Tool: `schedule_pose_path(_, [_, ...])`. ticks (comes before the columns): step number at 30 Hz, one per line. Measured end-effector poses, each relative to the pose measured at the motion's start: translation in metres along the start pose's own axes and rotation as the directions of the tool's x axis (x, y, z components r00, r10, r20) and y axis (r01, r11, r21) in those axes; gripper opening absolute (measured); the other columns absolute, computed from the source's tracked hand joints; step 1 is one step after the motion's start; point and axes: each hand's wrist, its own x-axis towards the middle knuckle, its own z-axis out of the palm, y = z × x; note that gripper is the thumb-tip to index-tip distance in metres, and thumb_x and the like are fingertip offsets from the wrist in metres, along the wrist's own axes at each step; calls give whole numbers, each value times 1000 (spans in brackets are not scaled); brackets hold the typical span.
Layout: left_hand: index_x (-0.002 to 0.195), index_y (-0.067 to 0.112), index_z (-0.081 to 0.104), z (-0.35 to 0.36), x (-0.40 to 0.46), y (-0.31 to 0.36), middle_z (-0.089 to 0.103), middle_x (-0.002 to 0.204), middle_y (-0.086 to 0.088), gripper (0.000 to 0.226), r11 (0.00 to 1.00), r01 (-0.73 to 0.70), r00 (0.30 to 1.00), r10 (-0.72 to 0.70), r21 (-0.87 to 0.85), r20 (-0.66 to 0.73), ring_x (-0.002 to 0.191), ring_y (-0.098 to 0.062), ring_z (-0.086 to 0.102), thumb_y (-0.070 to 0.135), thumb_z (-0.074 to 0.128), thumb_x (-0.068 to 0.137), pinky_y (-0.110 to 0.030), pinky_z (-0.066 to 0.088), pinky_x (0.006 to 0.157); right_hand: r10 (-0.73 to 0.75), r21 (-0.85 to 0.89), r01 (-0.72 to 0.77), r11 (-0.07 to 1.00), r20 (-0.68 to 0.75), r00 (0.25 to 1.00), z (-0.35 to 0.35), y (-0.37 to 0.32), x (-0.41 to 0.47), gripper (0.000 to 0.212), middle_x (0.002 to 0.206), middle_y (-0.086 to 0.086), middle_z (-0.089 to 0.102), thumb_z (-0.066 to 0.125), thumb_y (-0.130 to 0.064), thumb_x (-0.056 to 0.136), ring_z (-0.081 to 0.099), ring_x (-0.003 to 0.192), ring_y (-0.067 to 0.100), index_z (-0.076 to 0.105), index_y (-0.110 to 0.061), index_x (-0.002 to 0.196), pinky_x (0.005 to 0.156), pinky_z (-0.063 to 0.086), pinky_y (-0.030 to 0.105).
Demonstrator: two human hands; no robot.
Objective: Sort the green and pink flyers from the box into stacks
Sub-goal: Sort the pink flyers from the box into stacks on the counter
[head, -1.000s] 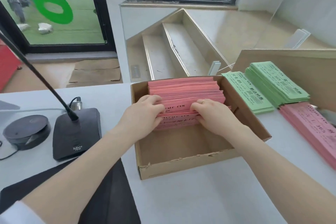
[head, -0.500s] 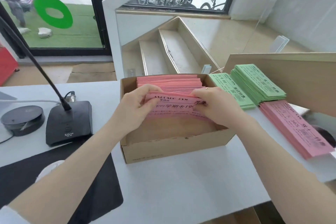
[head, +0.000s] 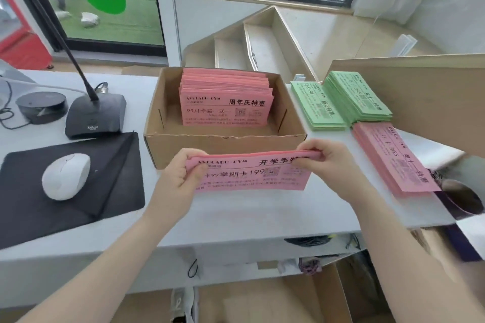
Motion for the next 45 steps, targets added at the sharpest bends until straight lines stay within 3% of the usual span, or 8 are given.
schedule_pose_path(9, [105,26,48,12,-14,-37,62,101,0,33,957,212,976,-218,-199,-10,94,-6,59,-2,55,88,-24,50,85,161,510,-168,844,58,985,34,65,-15,33,92,-2,66,67,-2,77,63,85,8,59,-23,102,72,49,17])
schedule_pose_path(20, [97,23,48,25,-6,-25,59,95,5,28,991,124,991,-127,-52,-42,88,7,58,-4,40,95,-13,46,83,-13,450,20,893,-20,1000,34,64,-9,19,81,-9,69,53,4,89,64,83,11,60,-13,89,74,52,22])
schedule_pose_path(24, [111,23,51,25,-3,-44,63,108,9,28,972,209,977,-212,107,19,104,-1,57,2,41,96,-27,44,96,57,385,-82,919,76,996,42,80,-13,29,99,-5,71,49,4,91,64,98,14,64,-18,102,85,51,25])
schedule_pose_path(30, [105,43,48,23,9,-29,64,91,29,31,968,11,996,-34,251,87,85,1,58,13,46,94,-12,44,74,191,449,-138,883,-75,979,29,76,-11,34,90,-10,73,59,8,83,66,87,7,63,-17,105,75,51,22])
schedule_pose_path(32, [101,44,47,24,19,-16,62,88,35,30,954,-105,989,71,282,129,79,-3,57,16,46,90,-8,42,68,195,362,-130,923,-148,970,18,73,-10,39,98,-3,69,64,5,80,63,91,12,58,-23,106,80,50,26])
schedule_pose_path(37, [102,30,55,36,47,14,61,81,35,26,947,-230,953,173,224,248,69,3,55,13,47,84,-4,38,62,-68,-329,-34,944,-294,953,1,56,-3,48,127,-5,46,72,-16,77,37,115,6,56,-21,122,99,29,23])
schedule_pose_path(40, [96,38,55,49,61,28,63,83,23,29,957,-234,936,174,173,308,71,-14,57,11,51,88,-11,41,61,-101,-324,50,945,-143,985,-6,38,-3,27,110,-8,60,62,-13,86,51,102,7,61,-26,109,88,40,22])
schedule_pose_path(45, [95,29,65,84,78,48,72,80,9,26,994,-6,947,42,-112,320,72,-6,67,5,56,89,-21,55,63,26,-265,-70,962,-164,986,-34,37,-12,14,83,-3,69,57,-15,90,62,73,13,57,-28,85,65,47,25])
